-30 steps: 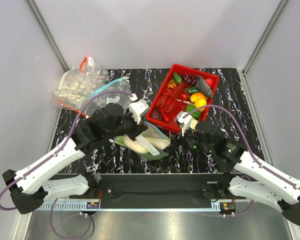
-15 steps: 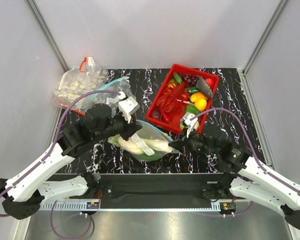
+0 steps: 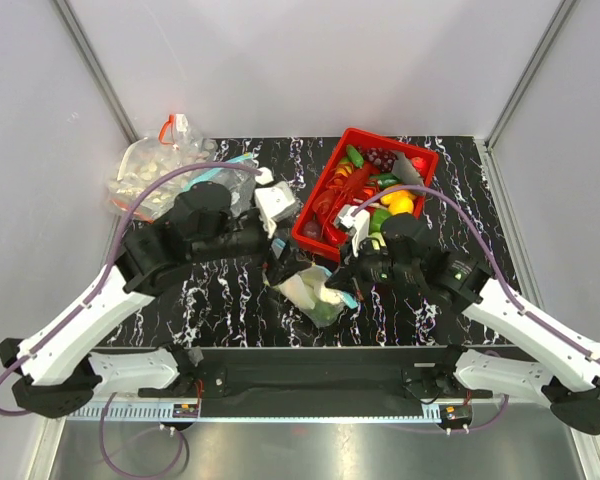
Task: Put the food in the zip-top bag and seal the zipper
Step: Zip the zipper food storage bag at the center of the board, then place the zipper food storage bag at the center of the board.
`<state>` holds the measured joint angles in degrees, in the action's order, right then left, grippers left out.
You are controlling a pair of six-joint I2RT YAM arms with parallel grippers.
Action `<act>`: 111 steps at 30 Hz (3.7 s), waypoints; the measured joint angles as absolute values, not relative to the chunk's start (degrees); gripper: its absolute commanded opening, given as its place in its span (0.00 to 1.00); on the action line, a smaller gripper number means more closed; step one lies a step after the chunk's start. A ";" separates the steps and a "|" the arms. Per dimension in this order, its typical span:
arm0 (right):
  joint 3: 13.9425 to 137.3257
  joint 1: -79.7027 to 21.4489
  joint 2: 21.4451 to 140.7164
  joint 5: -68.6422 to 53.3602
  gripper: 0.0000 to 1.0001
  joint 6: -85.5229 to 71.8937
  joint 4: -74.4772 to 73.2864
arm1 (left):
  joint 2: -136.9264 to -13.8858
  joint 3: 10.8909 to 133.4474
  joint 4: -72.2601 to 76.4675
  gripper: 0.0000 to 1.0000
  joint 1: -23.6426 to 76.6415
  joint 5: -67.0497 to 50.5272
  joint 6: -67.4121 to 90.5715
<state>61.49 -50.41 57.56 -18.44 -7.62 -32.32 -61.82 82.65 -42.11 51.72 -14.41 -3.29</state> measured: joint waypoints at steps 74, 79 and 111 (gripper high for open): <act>60.73 -50.96 53.10 -4.45 0.00 -4.58 -35.42 | -64.58 74.41 -41.76 0.00 52.82 -15.75 -10.09; 60.73 -51.05 54.68 4.64 0.00 -7.42 -36.40 | -64.58 74.41 -43.51 0.00 51.70 -11.70 -7.42; 64.42 -36.51 65.49 19.73 0.76 -15.18 -37.56 | -88.27 86.78 -37.63 0.50 40.53 5.56 8.93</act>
<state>64.42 -36.51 65.49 19.73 -15.18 -37.56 -88.27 86.78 -37.63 40.53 5.56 8.93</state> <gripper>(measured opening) 0.463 0.194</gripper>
